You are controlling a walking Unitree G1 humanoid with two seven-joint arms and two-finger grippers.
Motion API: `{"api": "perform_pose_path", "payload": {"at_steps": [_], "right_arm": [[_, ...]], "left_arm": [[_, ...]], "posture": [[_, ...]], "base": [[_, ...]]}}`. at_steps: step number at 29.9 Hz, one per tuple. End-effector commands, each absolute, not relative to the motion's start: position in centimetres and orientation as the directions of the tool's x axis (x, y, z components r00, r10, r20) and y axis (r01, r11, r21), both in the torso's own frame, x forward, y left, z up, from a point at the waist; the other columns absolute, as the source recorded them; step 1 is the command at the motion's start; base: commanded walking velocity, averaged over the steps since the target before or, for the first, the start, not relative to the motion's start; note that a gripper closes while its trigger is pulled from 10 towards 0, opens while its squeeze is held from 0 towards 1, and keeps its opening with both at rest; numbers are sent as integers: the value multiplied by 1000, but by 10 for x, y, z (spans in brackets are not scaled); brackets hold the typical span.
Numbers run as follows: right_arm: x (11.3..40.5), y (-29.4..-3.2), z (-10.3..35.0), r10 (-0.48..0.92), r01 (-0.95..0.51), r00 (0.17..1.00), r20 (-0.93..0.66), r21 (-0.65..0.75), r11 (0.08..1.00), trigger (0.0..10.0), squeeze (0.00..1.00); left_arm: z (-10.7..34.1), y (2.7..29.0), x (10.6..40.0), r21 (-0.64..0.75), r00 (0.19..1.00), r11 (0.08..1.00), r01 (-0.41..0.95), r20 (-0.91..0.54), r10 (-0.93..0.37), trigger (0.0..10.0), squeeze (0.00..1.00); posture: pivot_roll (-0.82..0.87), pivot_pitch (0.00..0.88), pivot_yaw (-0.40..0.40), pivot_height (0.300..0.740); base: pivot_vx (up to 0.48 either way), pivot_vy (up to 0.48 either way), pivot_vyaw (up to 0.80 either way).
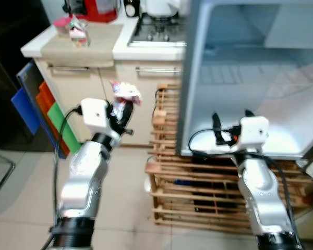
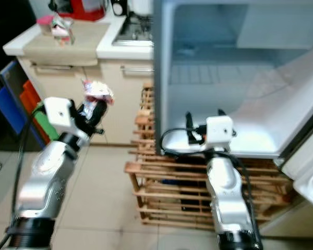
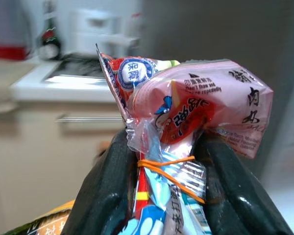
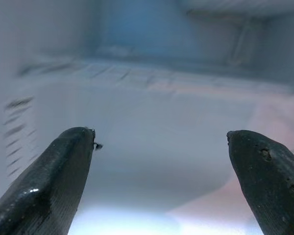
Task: Restocking fridge
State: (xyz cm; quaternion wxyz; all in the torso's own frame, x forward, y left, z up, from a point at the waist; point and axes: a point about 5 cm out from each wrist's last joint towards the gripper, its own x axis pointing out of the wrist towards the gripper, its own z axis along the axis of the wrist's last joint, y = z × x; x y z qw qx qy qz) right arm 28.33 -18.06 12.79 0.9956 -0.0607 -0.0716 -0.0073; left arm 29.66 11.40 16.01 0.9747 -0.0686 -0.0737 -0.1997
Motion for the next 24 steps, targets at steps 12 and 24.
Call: {"api": "perform_pose_path", "payload": {"at_steps": [12, 24], "right_arm": [[285, -174, 133, 16, 2, 988, 156, -119, 993, 10000, 318], [285, -174, 133, 22, -3, 988, 152, -125, 992, 10000, 322]], "left_arm": [[170, 115, 294, -58, 894, 908, 415, 211, -395, 10000, 0], [162, 131, 289, -34, 903, 914, 404, 178, -392, 10000, 0]], "posture": [[-109, 0, 61, 740], [-102, 0, 59, 740]], "base": [[0, 0, 0], [0, 0, 0]]}}
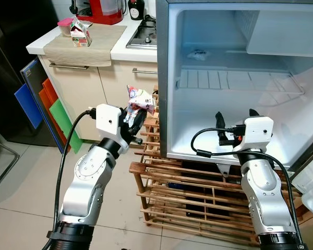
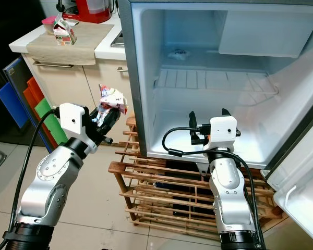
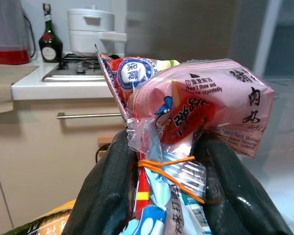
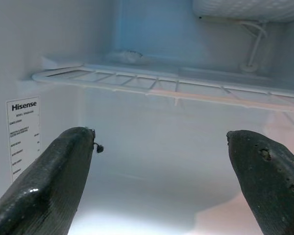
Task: Restocking fridge
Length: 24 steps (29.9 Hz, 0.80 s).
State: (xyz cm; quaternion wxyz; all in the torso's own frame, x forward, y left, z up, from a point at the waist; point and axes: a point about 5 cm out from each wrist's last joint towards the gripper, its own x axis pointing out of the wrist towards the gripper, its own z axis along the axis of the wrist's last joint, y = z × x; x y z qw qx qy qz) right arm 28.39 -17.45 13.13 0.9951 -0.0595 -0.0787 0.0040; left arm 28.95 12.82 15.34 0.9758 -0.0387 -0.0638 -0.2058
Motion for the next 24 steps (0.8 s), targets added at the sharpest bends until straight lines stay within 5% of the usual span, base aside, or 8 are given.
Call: {"api": "perform_pose_path", "payload": {"at_steps": [1, 7, 16, 24], "right_arm": [[285, -174, 133, 23, -4, 988, 151, -125, 992, 10000, 318], [286, -173, 132, 29, -11, 989, 148, -121, 993, 10000, 322], [284, -174, 130, 23, -4, 991, 135, -138, 990, 10000, 322], [283, -174, 130, 24, -5, 990, 140, -135, 991, 10000, 322]], "left_arm": [[163, 131, 289, -50, 903, 913, 405, 179, -391, 10000, 0], [165, 126, 290, -48, 899, 911, 411, 191, -395, 10000, 0], [166, 124, 291, -52, 891, 902, 429, 190, -413, 10000, 0], [166, 120, 290, -41, 881, 892, 449, 185, -435, 10000, 0]], "posture": [[-99, 0, 55, 740], [-99, 0, 54, 740], [-109, 0, 61, 740], [-108, 0, 63, 740]], "base": [[0, -244, 0], [-102, -156, 0], [0, 0, -766], [0, 0, 0]]}}
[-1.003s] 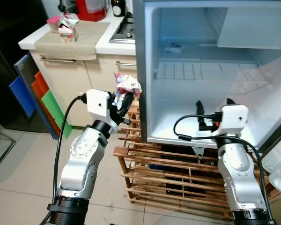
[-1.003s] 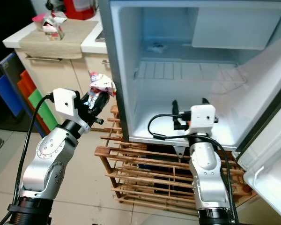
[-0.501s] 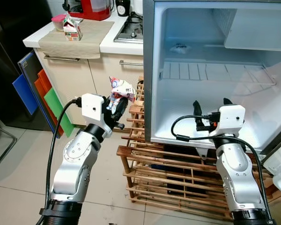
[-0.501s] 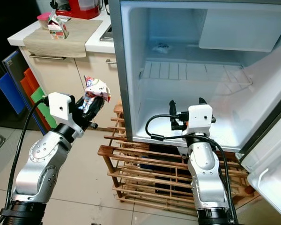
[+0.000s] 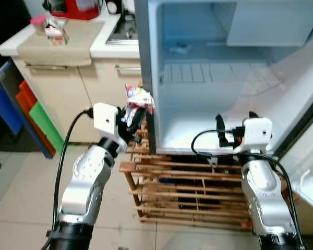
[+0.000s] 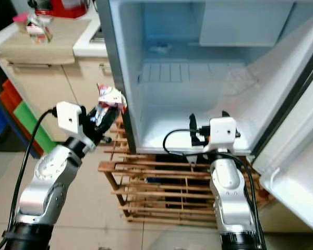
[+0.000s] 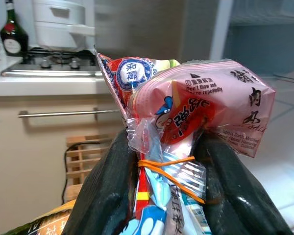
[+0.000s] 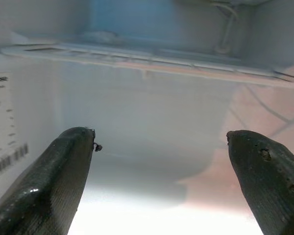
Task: Restocking fridge
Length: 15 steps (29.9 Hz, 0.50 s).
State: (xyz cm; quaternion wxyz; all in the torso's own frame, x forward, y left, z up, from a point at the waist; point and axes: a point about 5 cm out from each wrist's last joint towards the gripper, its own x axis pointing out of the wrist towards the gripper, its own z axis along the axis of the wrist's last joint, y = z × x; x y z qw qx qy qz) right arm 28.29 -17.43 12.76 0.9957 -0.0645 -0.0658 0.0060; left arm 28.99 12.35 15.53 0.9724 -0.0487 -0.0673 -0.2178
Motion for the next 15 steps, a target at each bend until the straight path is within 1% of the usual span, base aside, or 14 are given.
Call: {"api": "perform_pose_path", "payload": {"at_steps": [1, 4, 8, 12, 15], "right_arm": [[283, -174, 130, 24, -5, 990, 140, -134, 991, 10000, 322], [283, -173, 129, 26, -7, 990, 139, -136, 991, 10000, 322], [280, -177, 129, 19, 1, 990, 141, -141, 990, 10000, 322], [272, -185, 129, -17, 37, 989, 144, -136, 990, 10000, 318], [265, -189, 126, -35, 54, 990, 138, -137, 989, 10000, 318]], "left_arm": [[165, 120, 289, -39, 880, 891, 452, 184, -438, 10000, 0], [164, 121, 286, -34, 875, 886, 462, 181, -449, 10000, 0], [162, 131, 272, -32, 873, 884, 466, 177, -454, 10000, 0], [159, 127, 254, -10, 840, 849, 529, 150, -522, 10000, 0], [163, 121, 259, -4, 816, 826, 563, 162, -555, 10000, 0]], "posture": [[-108, 0, 63, 740], [-105, 0, 66, 740], [-106, 0, 65, 740], [-101, 0, 51, 740], [-102, 0, 44, 740]], "base": [[0, 0, 0], [0, 0, 0], [0, 0, 0], [0, 0, 0], [0, 0, 0]]}}
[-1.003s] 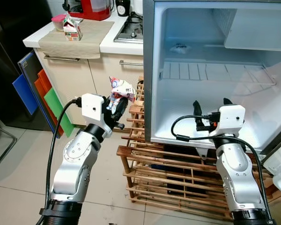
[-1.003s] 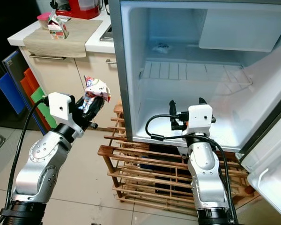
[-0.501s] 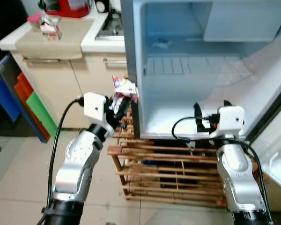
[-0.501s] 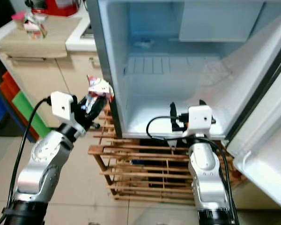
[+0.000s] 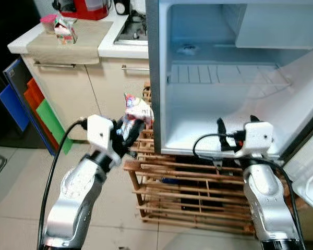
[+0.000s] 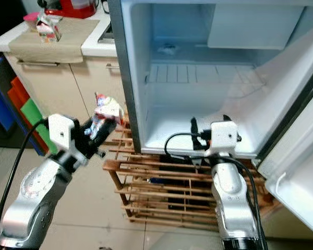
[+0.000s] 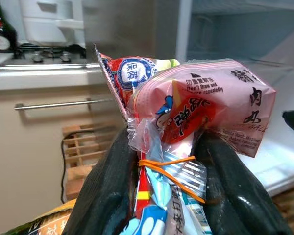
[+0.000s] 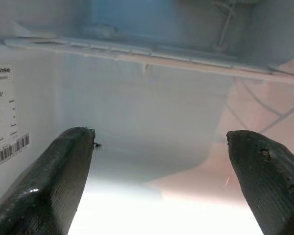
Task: Restocking fridge
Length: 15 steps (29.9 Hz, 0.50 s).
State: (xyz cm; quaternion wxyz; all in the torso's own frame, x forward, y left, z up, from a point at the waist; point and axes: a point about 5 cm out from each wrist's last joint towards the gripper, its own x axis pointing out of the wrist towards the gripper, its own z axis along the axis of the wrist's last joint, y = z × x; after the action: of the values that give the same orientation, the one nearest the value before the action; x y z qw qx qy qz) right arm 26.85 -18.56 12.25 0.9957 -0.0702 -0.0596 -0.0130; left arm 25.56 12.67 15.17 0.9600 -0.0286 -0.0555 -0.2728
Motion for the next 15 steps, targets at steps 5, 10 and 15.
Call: {"api": "perform_pose_path", "payload": {"at_steps": [5, 10, 15], "right_arm": [[264, -191, 121, -42, 59, 993, 114, -154, 986, 10000, 329], [264, -195, 123, -61, 80, 991, 118, -157, 984, 10000, 329], [264, -194, 123, -56, 74, 991, 120, -155, 985, 10000, 329]], "left_arm": [[167, 99, 271, 0, 727, 735, 678, 150, -671, 10000, 0], [177, 87, 283, -5, 697, 705, 709, 159, -699, 10000, 0], [183, 79, 295, -31, 692, 698, 715, 172, -701, 10000, 0]], "posture": [[-121, 0, 48, 740], [-140, 0, 56, 740], [-149, 0, 57, 740]], "base": [[0, 0, -415], [0, 0, -800], [0, 0, -640]]}}
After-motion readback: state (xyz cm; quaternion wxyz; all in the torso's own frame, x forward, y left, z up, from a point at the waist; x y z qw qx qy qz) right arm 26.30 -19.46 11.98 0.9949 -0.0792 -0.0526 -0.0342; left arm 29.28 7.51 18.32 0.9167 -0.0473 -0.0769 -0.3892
